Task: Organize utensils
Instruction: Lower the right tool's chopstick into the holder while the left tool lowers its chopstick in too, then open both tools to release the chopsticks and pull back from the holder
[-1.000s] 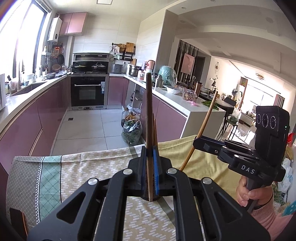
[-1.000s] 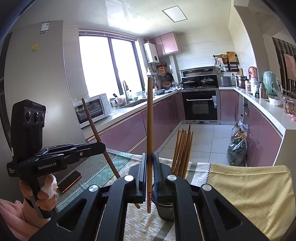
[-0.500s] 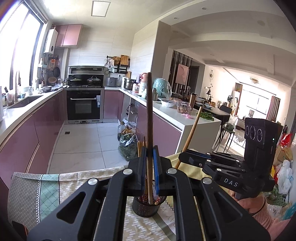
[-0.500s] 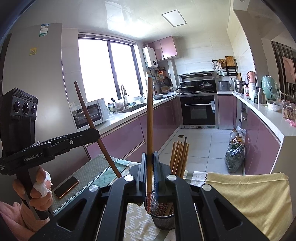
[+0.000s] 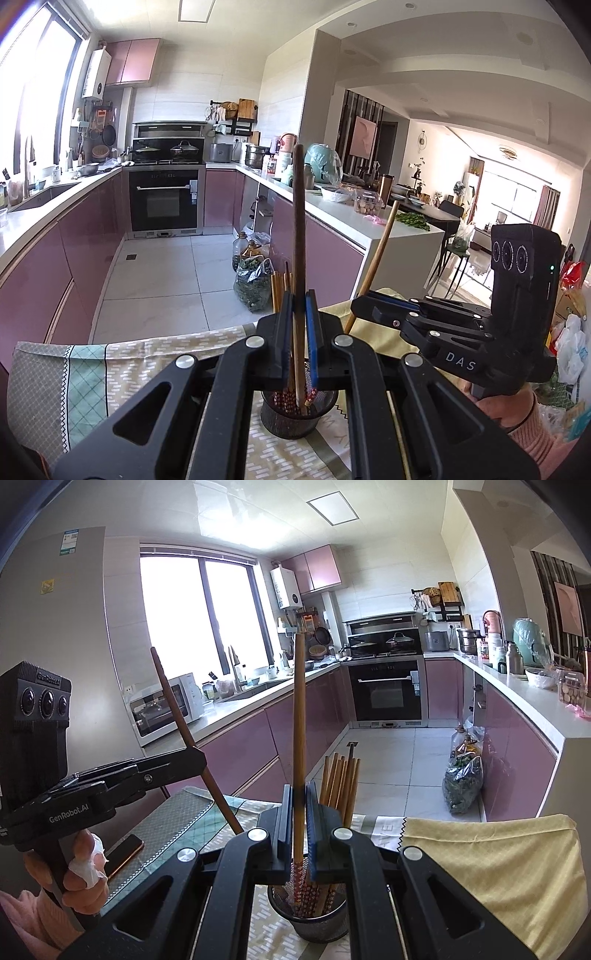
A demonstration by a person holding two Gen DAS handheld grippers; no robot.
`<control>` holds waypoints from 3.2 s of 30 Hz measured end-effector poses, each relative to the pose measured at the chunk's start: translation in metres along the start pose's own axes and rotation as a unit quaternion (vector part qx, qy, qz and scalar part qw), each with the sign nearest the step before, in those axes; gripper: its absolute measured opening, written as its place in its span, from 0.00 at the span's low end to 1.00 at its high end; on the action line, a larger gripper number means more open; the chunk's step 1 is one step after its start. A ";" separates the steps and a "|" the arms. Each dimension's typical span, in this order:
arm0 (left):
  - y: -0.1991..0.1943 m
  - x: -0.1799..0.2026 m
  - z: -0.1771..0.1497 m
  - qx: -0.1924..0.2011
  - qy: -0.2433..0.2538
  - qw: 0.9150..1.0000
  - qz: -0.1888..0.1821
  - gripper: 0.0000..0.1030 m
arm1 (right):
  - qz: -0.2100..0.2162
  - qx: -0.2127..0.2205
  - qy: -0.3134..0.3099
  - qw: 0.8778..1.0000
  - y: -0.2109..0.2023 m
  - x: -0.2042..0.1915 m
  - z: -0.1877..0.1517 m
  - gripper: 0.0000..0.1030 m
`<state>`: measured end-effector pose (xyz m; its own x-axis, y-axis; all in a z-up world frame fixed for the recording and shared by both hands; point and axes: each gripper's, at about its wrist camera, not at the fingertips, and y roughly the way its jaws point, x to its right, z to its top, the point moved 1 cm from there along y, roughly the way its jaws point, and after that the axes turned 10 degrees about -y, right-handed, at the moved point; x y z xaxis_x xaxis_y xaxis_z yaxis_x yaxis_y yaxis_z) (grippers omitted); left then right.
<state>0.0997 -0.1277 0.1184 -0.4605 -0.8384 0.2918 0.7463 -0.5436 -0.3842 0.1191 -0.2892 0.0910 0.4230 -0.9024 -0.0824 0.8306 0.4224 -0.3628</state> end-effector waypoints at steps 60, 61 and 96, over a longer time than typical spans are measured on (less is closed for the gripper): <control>0.068 -0.028 -0.021 -0.103 0.007 0.994 0.026 0.07 | 0.003 -0.074 0.009 0.997 0.045 0.004 -0.024 0.05; 0.069 -0.028 -0.021 -0.105 0.007 0.994 0.025 0.07 | 0.003 -0.076 0.009 0.997 0.046 0.004 -0.024 0.05; 0.124 -0.046 -0.021 -0.138 -0.014 0.989 0.042 0.08 | -0.004 -0.105 0.030 0.994 0.075 0.011 -0.032 0.06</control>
<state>0.2029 -0.1574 0.0387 -0.3870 -0.8813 0.2711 0.6199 -0.4663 -0.6311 0.1746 -0.2703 0.0328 0.3886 -0.9120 -0.1311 0.7380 0.3933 -0.5483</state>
